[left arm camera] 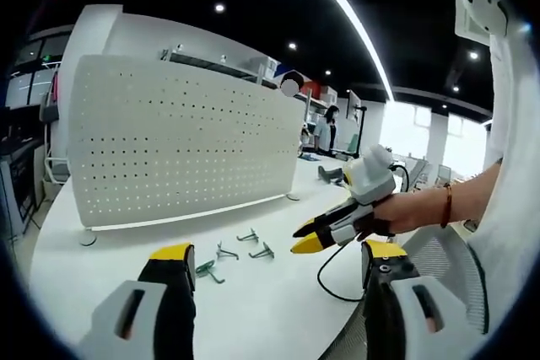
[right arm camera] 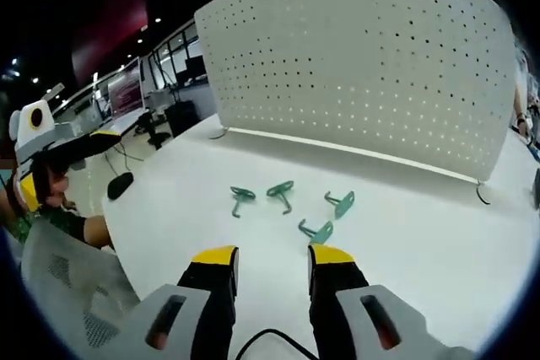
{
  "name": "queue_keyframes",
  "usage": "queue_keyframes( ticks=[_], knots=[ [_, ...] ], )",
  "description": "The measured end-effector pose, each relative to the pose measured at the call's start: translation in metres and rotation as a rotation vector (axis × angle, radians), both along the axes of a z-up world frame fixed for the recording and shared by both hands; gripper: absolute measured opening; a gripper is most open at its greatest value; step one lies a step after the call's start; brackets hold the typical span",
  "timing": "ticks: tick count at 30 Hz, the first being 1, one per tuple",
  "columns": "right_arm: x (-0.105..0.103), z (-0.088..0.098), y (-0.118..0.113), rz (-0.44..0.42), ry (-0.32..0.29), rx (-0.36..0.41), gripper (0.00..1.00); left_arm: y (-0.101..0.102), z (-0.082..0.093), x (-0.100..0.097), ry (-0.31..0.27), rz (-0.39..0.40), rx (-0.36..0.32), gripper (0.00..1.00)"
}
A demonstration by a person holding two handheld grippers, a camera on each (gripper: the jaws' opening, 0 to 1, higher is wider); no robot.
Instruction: Insert the hook assembly into the mounting plate slot until the hook locks in place.
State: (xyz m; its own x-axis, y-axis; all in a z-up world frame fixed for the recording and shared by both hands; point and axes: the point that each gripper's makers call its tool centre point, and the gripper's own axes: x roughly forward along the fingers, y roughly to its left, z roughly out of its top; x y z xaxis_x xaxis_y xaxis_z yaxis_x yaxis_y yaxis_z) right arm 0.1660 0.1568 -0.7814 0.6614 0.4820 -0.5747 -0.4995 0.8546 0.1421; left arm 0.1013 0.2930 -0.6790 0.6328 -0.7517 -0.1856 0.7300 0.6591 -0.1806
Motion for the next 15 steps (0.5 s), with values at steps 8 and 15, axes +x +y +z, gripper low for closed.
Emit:
queue_keyframes(
  ticks=[8,15],
  knots=[
    [0.007,-0.012,-0.001,0.006,0.025,-0.016,0.32,0.0,-0.001,0.001,0.002,0.003,0.007,0.83],
    [0.018,-0.02,-0.005,-0.011,0.051,-0.032,0.3,0.001,-0.003,0.001,0.008,0.011,0.006,0.83]
  ],
)
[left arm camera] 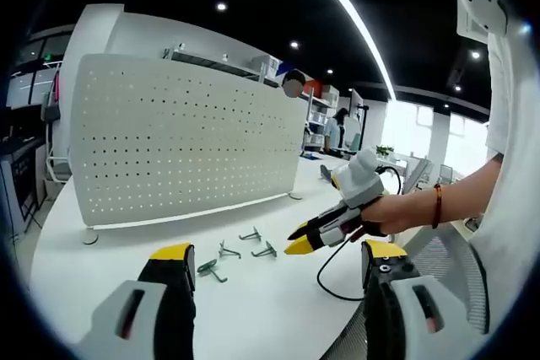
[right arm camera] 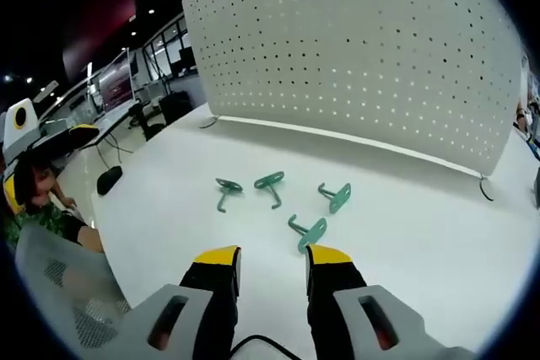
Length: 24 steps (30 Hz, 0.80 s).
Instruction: Insert the hook assembly into the mounting plate slot until the hook locks in place.
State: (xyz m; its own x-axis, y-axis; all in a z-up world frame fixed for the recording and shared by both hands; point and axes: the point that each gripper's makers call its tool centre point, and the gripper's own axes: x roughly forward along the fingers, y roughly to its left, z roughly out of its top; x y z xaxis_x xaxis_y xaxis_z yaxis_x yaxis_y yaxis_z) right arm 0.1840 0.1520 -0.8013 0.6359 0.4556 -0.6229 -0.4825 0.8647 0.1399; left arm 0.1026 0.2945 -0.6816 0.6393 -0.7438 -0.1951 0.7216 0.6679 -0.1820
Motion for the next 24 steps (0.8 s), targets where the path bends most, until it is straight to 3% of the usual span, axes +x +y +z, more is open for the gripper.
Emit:
queue_keyframes(
  ticks=[24],
  knots=[
    [0.03,-0.035,-0.009,-0.064,0.108,-0.045,0.21,0.003,-0.006,0.004,0.012,0.009,0.003,0.82]
  ],
)
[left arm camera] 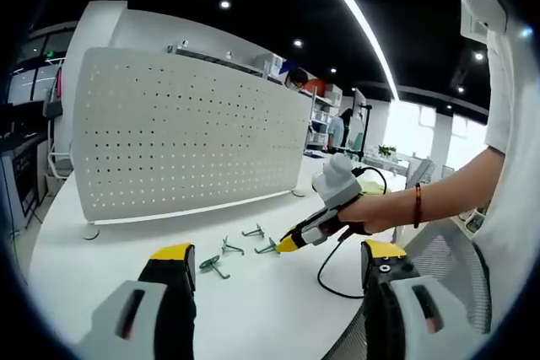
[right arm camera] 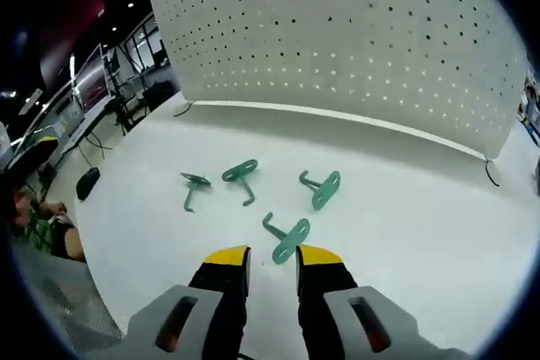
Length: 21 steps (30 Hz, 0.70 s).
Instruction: Insert the hook assembly into the mounting plate slot until the hook locks in place.
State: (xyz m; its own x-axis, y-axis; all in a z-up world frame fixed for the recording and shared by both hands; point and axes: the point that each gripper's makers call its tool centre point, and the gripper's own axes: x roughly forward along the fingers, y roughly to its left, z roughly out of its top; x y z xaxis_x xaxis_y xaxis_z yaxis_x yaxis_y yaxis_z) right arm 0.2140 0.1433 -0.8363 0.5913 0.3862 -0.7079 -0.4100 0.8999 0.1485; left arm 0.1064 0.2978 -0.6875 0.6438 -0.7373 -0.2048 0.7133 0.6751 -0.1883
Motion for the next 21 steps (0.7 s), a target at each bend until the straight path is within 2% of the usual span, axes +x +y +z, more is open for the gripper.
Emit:
queue_keyframes(
  ticks=[14,21],
  knots=[
    [0.011,-0.015,0.001,-0.034,0.056,-0.003,0.19,0.004,-0.003,0.003,0.011,0.021,-0.003,0.82],
    [0.012,-0.021,-0.004,-0.041,0.074,-0.005,0.13,0.006,-0.005,0.005,0.015,0.027,0.002,0.82]
  ],
)
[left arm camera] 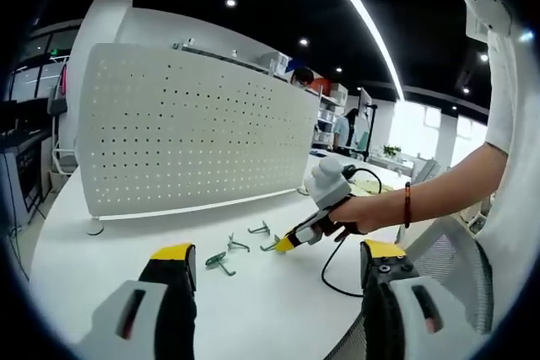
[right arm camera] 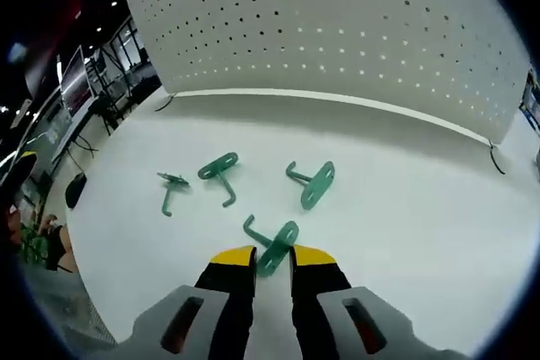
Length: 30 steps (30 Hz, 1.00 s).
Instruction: Insert the hook assembly into the mounting plate slot until the hook locks in place.
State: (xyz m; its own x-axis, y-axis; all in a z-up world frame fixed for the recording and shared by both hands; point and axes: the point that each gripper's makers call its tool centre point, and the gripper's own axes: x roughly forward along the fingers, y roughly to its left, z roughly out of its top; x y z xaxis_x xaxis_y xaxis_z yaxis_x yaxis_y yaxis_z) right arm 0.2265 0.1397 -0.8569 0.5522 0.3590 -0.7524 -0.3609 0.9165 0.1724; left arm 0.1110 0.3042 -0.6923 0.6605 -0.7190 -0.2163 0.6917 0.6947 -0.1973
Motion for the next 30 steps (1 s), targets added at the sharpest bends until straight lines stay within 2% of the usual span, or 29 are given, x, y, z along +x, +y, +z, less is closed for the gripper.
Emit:
queue_keyframes(
  ticks=[4,19,30],
  knots=[
    [0.0,-0.001,-0.003,0.005,0.011,-0.01,0.07,0.0,0.0,0.001,0.002,0.002,-0.001,0.82],
    [-0.006,-0.001,-0.002,0.009,0.0,-0.007,0.02,-0.003,0.001,0.0,-0.004,-0.007,0.003,0.81],
    [-0.007,0.037,0.01,0.017,-0.128,0.045,0.02,-0.007,0.008,-0.001,-0.013,-0.012,-0.023,0.81]
  ],
)
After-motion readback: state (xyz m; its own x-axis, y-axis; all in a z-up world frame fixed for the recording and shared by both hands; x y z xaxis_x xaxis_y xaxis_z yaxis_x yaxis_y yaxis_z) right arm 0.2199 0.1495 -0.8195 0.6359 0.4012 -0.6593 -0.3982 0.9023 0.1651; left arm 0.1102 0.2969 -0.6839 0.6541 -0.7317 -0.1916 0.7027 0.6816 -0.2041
